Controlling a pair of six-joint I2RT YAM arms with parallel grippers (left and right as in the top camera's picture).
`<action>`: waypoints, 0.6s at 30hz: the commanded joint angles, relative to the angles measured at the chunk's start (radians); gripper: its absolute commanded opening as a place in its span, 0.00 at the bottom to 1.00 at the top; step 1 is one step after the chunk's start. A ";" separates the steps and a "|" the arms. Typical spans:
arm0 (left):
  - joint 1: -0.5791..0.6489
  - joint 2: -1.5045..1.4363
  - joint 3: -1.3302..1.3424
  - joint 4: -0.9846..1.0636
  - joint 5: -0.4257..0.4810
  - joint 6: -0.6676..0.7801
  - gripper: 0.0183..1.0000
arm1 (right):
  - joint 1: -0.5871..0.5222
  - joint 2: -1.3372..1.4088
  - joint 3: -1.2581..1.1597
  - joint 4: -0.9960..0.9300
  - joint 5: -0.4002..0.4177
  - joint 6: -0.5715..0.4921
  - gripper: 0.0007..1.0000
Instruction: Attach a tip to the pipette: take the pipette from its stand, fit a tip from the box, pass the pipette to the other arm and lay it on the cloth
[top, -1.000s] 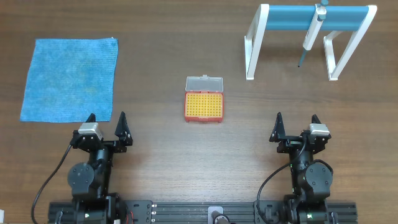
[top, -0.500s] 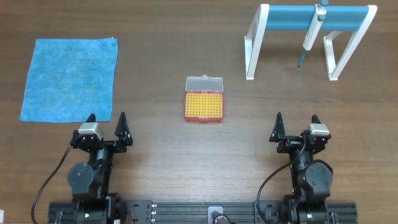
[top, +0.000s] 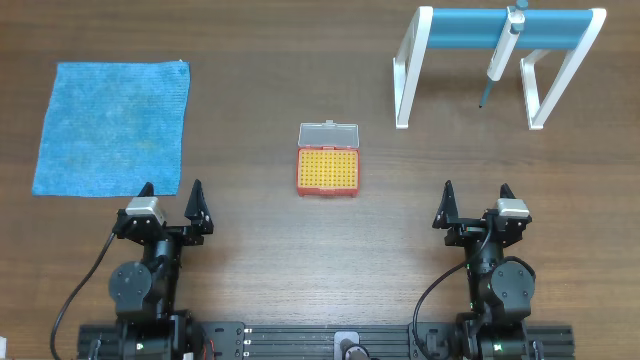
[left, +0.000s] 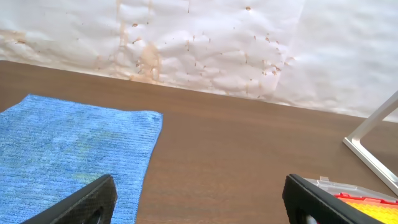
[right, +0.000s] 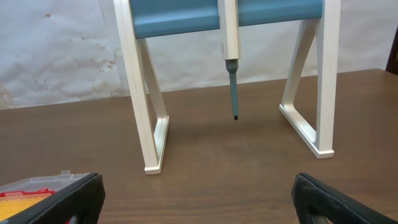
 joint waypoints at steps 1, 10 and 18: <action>-0.004 -0.008 -0.002 -0.007 0.022 0.020 0.86 | 0.000 0.000 -0.007 0.000 0.027 -0.014 0.98; -0.004 -0.008 -0.002 -0.007 0.022 0.020 0.86 | -0.034 0.478 0.158 0.248 0.145 0.051 0.98; -0.004 -0.008 -0.002 -0.007 0.022 0.020 0.86 | -0.103 1.163 0.462 0.527 0.114 -0.265 0.98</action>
